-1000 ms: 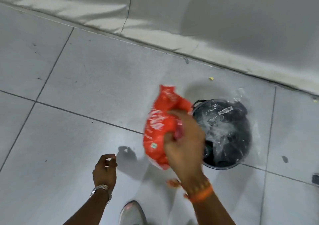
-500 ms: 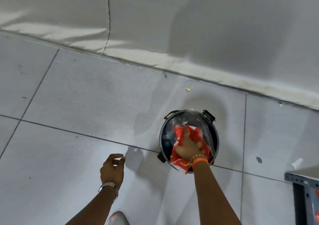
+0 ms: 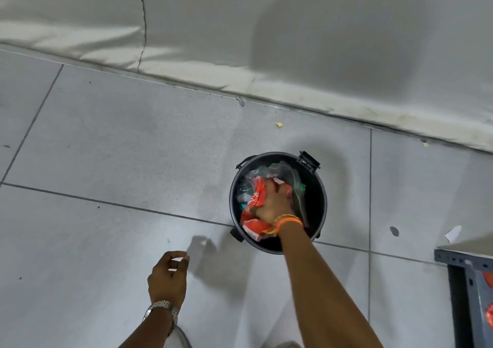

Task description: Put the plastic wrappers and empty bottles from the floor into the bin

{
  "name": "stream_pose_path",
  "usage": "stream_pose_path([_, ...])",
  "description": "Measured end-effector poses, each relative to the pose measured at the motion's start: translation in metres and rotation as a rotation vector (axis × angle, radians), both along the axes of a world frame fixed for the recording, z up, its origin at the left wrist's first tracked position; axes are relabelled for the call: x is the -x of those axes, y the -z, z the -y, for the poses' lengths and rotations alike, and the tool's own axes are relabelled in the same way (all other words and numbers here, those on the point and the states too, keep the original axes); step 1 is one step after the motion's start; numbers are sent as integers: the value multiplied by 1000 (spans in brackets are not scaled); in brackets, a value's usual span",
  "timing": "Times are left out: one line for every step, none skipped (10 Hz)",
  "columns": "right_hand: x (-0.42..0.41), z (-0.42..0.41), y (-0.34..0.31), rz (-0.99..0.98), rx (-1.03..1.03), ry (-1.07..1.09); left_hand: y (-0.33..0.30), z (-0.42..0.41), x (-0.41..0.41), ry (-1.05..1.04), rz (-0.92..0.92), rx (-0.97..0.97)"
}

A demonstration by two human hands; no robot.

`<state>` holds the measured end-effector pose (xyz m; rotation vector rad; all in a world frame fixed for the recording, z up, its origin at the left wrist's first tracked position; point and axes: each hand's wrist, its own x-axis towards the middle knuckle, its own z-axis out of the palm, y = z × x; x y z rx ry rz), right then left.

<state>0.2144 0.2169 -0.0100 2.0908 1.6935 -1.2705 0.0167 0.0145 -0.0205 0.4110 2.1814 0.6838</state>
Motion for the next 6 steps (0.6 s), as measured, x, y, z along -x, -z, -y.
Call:
stream_pose_path([-28, -7, -28, 6, -187, 27, -6, 7, 4, 19, -20, 17])
stream_pose_path([-33, -8, -32, 99, -85, -198, -11, 9, 7, 21, -34, 36])
stream_pose_path([-18, -2, -19, 134, 103, -319, -16, 1, 6, 15, -45, 29])
stream_pose_path([-7, 9, -21, 234, 89, -356, -32, -13, -2, 24, -46, -8])
stream_pose_path([-11, 16, -49, 283, 35, -323, -61, -35, -12, 25, -40, -87])
stream_pose_path([-23, 17, -99, 228, -167, -202, -108, -61, -20, 23, -62, -219])
